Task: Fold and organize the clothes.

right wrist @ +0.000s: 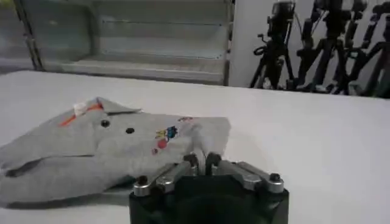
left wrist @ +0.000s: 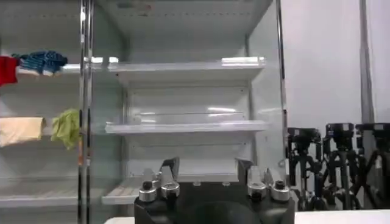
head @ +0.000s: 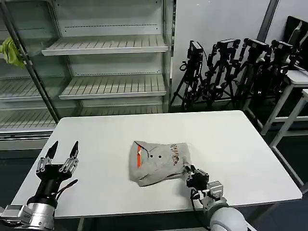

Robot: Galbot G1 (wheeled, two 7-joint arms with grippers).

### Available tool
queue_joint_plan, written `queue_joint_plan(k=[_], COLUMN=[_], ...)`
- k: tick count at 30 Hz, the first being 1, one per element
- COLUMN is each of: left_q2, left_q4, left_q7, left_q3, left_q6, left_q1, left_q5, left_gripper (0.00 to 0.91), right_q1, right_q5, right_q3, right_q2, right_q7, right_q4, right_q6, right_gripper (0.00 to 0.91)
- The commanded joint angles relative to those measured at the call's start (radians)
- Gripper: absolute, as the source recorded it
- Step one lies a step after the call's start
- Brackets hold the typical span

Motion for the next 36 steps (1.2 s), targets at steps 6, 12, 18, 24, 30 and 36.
queue_joint_plan(k=[6,12,18,24,30,36], left_q2=[0.001,0.011,0.071,0.187,0.245,0.290], left_q4=[-0.022,-0.051,-0.019,0.075,0.096,0.210], left_q7=[0.000,0.003,0.025,0.120,0.099,0.147], left_q3=[0.025,0.017,0.022,0.024,0.049,0.072], left_q6=[0.031,0.032,0.021,-0.025,0.017,0.037], left_q1=[0.001,-0.004,-0.079,-0.186,-0.296,-0.431], left_q5=[-0.042,-0.067,-0.227,-0.267,-0.279,-0.125], left_gripper=[0.655,0.655,0.695,0.695,0.776,0.796], right_q1=[-0.008,-0.047,-0.089,-0.105,-0.129,-0.215], right_q5=[-0.092,-0.101,-0.133,-0.212,-0.294,-0.367], right_q3=[0.030,0.081,0.286,0.572,0.690,0.802], right_q2=[-0.120,-0.172,-0.152,-0.060,0.031,0.123], right_q7=[0.016,0.043,-0.022,-0.272,-0.357,-0.395], right_q4=[0.032,0.110,0.161,0.128,0.124,0.166], right_q6=[-0.075,-0.106,-0.031,0.149,0.201,0.213], right_gripper=[0.907,0.907,0.907,0.907,0.907,0.907])
